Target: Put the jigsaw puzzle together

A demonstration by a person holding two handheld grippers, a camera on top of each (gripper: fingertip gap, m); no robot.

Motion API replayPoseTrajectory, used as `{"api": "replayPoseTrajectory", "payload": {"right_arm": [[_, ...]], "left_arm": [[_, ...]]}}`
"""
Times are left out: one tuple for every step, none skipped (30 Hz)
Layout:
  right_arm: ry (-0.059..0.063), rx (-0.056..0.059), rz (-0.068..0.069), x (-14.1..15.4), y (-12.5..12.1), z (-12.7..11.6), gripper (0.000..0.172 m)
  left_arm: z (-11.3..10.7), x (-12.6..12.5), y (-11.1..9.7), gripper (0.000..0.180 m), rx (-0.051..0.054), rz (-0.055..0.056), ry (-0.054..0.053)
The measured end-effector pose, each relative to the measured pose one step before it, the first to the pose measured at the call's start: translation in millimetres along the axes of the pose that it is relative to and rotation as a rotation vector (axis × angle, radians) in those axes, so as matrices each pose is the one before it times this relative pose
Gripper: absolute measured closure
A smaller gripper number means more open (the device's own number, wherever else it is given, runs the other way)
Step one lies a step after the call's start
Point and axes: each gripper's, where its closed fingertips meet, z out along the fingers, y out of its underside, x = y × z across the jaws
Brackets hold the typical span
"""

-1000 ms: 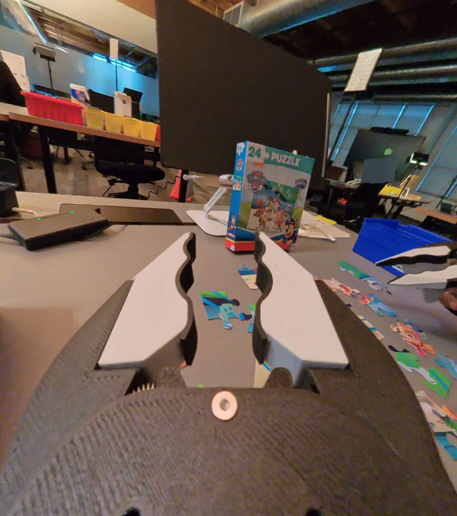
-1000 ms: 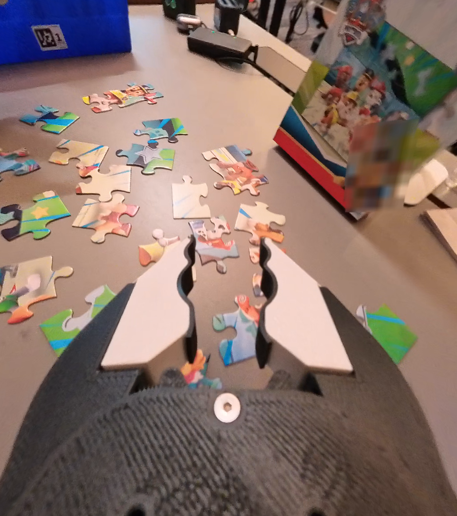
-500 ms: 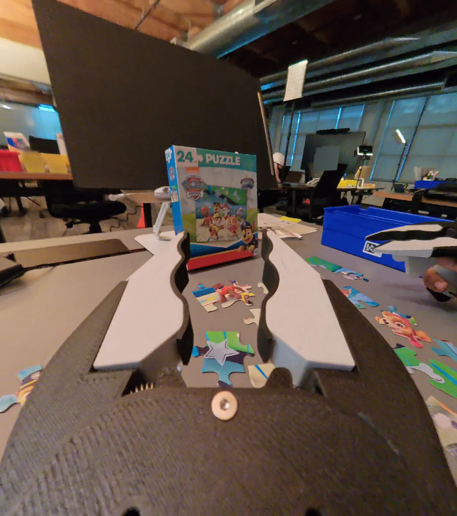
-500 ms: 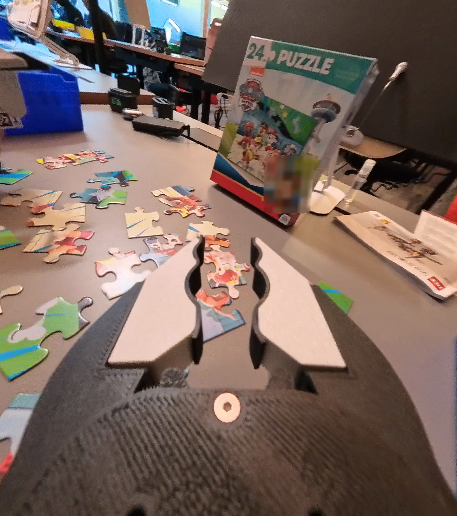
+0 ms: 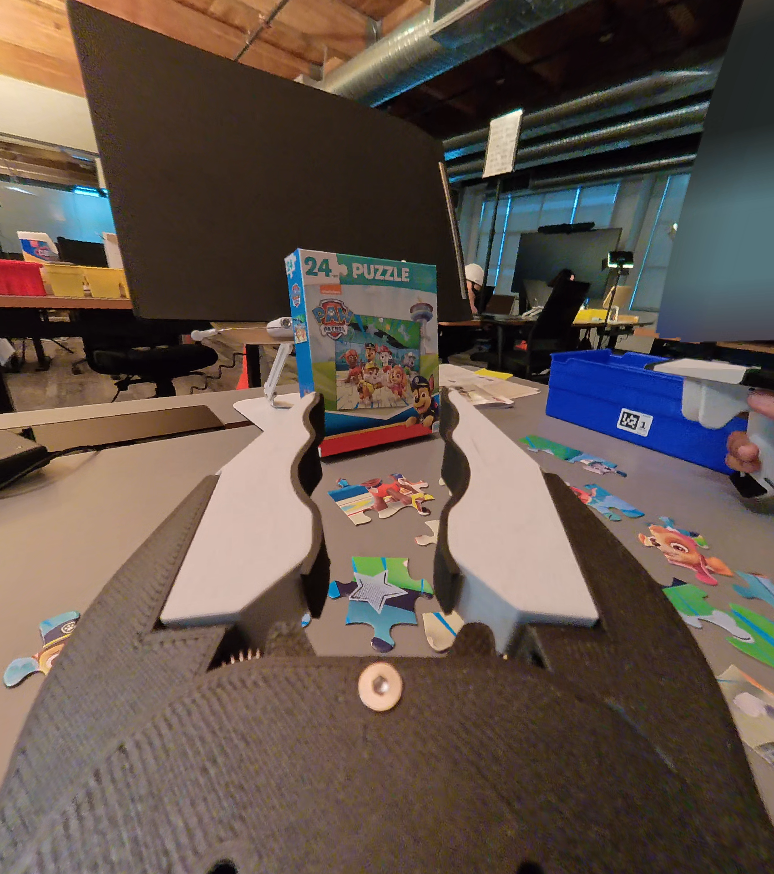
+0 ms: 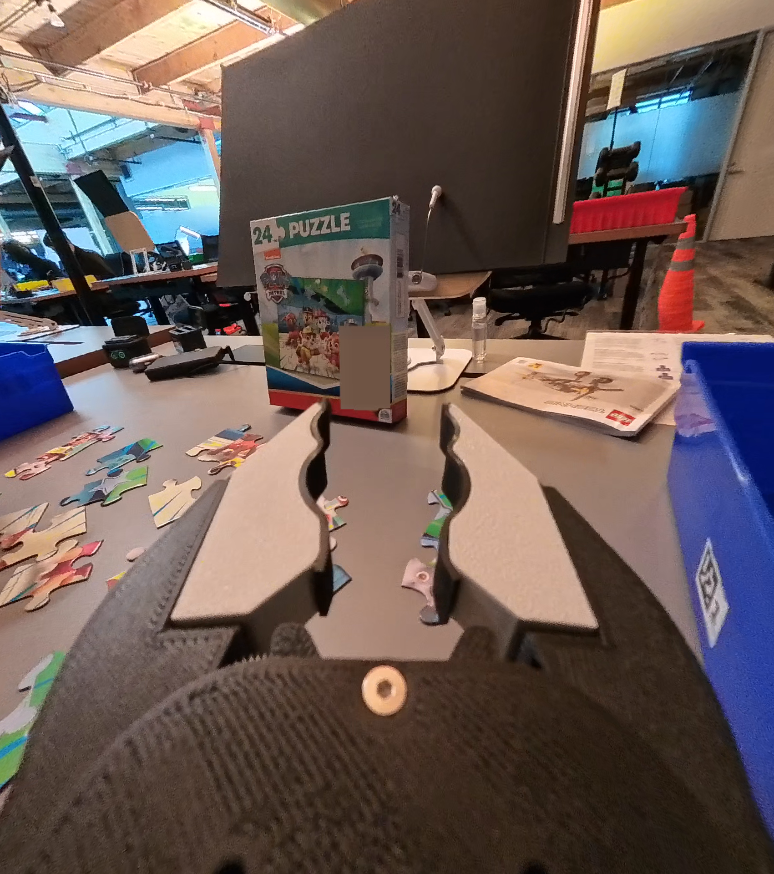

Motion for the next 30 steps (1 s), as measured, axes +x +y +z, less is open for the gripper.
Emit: {"api": "replayPoseTrajectory", "payload": {"right_arm": [[-0.0011, -0.0034, -0.0029, -0.77, 0.52, 0.53, 0.126], [0.0028, -0.0008, -0.0059, -0.38, 0.17, 0.19, 0.126], [0.0067, 0.0000, -0.0070, 0.12, 0.05, 0.18, 0.124], [0.0072, -0.0010, -0.0064, 0.48, 0.24, 0.11, 0.124], [0.0039, -0.0023, -0.0040, 0.21, 0.40, 0.22, 0.123], [0.0011, -0.0015, -0.0005, 0.10, 0.34, 0.23, 0.123], [0.0001, 0.0005, 0.0017, 0.14, 0.01, 0.17, 0.122], [-0.0002, 0.0009, 0.0029, 0.28, -0.07, 0.02, 0.122], [0.0005, 0.0009, 0.0038, 0.42, -0.09, -0.01, 0.122], [0.0008, 0.0021, 0.0040, 0.50, -0.17, -0.15, 0.121], [-0.0012, 0.0011, 0.0047, 0.33, -0.05, -0.05, 0.121], [-0.0016, -0.0011, 0.0054, 0.21, 0.38, 0.10, 0.120], [-0.0015, -0.0026, 0.0048, 0.15, 0.61, 0.34, 0.120], [-0.0013, -0.0038, 0.0034, 0.22, 0.89, 0.37, 0.121], [-0.0013, -0.0042, 0.0021, 0.01, 0.78, 0.44, 0.121], [-0.0010, -0.0030, 0.0008, 0.00, 0.62, 0.35, 0.121], [-0.0012, -0.0019, -0.0003, -0.22, 0.39, 0.30, 0.120], [-0.0012, -0.0015, -0.0011, -0.29, 0.25, 0.26, 0.120], [-0.0007, -0.0009, -0.0018, -0.30, 0.18, 0.24, 0.120], [-0.0003, 0.0000, -0.0026, -0.26, -0.05, 0.12, 0.121], [-0.0001, -0.0001, -0.0023, -0.13, 0.05, 0.08, 0.121], [-0.0006, -0.0003, -0.0012, -0.19, 0.06, 0.04, 0.121], [-0.0005, -0.0001, -0.0005, -0.10, 0.03, 0.11, 0.121], [0.0001, 0.0001, -0.0002, 0.03, -0.02, 0.01, 0.121], [-0.0001, 0.0005, 0.0003, 0.06, -0.08, 0.01, 0.121], [-0.0009, -0.0003, 0.0016, 0.05, 0.12, 0.21, 0.121], [-0.0003, -0.0006, 0.0027, 0.24, 0.13, 0.13, 0.120], [0.0006, 0.0015, 0.0023, 0.40, -0.27, -0.04, 0.120], [0.0001, 0.0020, 0.0019, 0.23, -0.33, -0.07, 0.120], [-0.0004, 0.0009, 0.0025, 0.36, -0.10, -0.11, 0.120]], "left_arm": [[0.46, 0.26, 0.72, 0.132, -0.0032, 0.0025, -0.0007], [0.35, -1.25, 0.69, 0.134, -0.0035, -0.0018, -0.0082], [0.24, -2.29, 0.96, 0.134, -0.0063, -0.0017, -0.0131], [0.04, -2.08, 0.91, 0.134, -0.0063, -0.0005, -0.0106], [0.01, -1.59, 0.59, 0.134, -0.0037, -0.0030, -0.0068], [0.08, -1.13, 0.39, 0.135, -0.0017, -0.0062, -0.0036], [0.04, -0.74, 0.45, 0.135, -0.0022, -0.0068, -0.0010], [0.06, -0.59, 0.37, 0.135, -0.0022, -0.0050, -0.0012], [-0.02, -0.55, 0.09, 0.135, -0.0002, -0.0026, -0.0021], [-0.14, -0.50, -0.11, 0.134, 0.0011, -0.0014, -0.0027], [-0.15, -0.59, -0.10, 0.135, 0.0010, -0.0014, -0.0033], [-0.13, -0.62, 0.01, 0.134, 0.0002, -0.0015, -0.0031], [0.02, -0.43, 0.17, 0.134, -0.0007, -0.0021, -0.0016], [0.07, -0.27, 0.21, 0.134, -0.0010, -0.0029, -0.0003], [0.09, -0.15, 0.19, 0.134, -0.0007, -0.0027, -0.0004], [0.03, -0.62, 0.30, 0.134, -0.0015, -0.0019, -0.0033], [0.08, -0.98, 0.49, 0.134, -0.0026, 0.0000, -0.0060], [0.02, -0.91, 0.48, 0.134, -0.0027, 0.0003, -0.0048], [0.00, -0.45, 0.51, 0.134, -0.0030, -0.0022, -0.0018], [0.08, -0.25, 0.28, 0.134, -0.0022, -0.0036, -0.0001], [0.00, -0.48, 0.27, 0.134, -0.0010, -0.0036, -0.0006], [0.01, -0.30, 0.19, 0.134, -0.0010, -0.0034, -0.0003], [-0.06, -0.26, 0.03, 0.134, -0.0001, -0.0036, -0.0001], [-0.07, -0.51, -0.11, 0.134, 0.0008, -0.0035, -0.0013], [-0.05, -0.54, -0.15, 0.134, 0.0011, -0.0030, -0.0013], [-0.08, -0.40, -0.01, 0.134, 0.0008, -0.0038, -0.0005], [0.05, -0.32, -0.04, 0.134, 0.0003, -0.0048, 0.0004], [0.15, -0.38, 0.33, 0.134, -0.0008, -0.0055, 0.0003], [0.42, -0.22, 0.95, 0.134, -0.0037, -0.0072, 0.0022], [0.77, 0.30, 1.84, 0.133, -0.0085, -0.0116, 0.0068]]}}
